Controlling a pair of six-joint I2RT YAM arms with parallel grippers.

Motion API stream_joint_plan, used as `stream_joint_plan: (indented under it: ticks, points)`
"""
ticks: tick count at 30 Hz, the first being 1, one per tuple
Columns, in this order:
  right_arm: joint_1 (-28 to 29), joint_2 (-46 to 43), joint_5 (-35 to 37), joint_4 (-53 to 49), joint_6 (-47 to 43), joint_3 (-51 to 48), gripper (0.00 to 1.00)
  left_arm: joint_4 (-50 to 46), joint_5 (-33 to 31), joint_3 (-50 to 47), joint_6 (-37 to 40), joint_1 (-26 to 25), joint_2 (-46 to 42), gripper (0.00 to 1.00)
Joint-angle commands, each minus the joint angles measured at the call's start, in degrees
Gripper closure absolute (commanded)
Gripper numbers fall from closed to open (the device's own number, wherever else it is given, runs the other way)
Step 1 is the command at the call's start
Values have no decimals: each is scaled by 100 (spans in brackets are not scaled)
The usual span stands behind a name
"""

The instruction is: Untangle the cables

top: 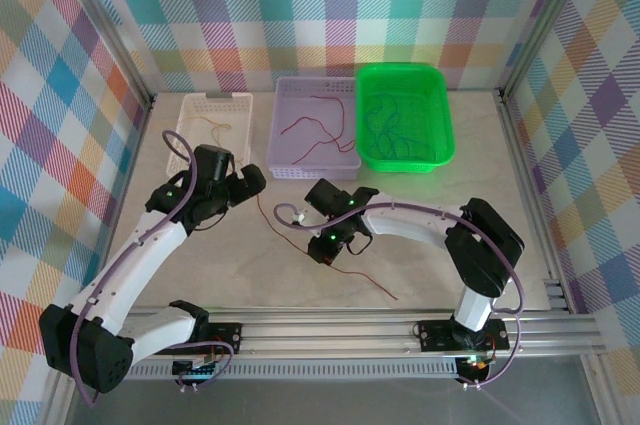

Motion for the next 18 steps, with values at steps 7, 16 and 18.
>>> stream_joint_plan:
  ticks: [7, 16, 18]
  points:
    - [-51, -423, -218, -227, 182, 465, 99, 231, 533, -306, -277, -164, -58, 0]
    - [-51, -1086, -123, -488, 193, 1001, 99, 414, 1258, -315, -531, -382, 119, 0]
    - [-51, -1136, -107, -537, 169, 1071, 99, 433, 1372, -327, -586, -444, 172, 0]
